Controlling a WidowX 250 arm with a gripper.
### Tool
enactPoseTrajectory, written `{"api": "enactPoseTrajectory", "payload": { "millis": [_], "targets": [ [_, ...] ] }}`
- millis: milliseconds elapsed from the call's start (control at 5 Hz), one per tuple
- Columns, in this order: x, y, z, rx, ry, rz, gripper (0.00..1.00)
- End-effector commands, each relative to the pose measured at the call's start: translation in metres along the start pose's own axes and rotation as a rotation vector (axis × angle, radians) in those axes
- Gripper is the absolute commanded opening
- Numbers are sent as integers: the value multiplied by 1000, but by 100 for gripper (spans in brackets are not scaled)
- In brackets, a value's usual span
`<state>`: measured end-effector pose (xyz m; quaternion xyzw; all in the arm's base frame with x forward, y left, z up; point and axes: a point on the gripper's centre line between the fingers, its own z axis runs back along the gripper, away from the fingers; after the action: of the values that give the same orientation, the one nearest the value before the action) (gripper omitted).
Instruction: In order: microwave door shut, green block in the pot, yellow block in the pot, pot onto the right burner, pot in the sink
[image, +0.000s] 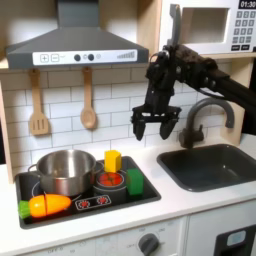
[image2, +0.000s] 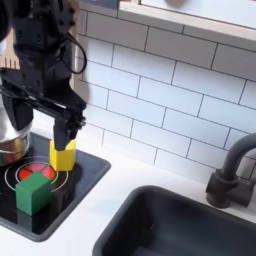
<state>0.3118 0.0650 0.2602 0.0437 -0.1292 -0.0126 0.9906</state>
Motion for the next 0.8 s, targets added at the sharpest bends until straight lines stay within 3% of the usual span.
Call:
{"api": "enactPoseTrajectory", "payload": {
  "millis": [0, 600],
  "targets": [
    [-3, 10, -24, 12, 43, 6, 100],
    [3, 19, -55, -2, 95, 7, 100]
  ]
}}
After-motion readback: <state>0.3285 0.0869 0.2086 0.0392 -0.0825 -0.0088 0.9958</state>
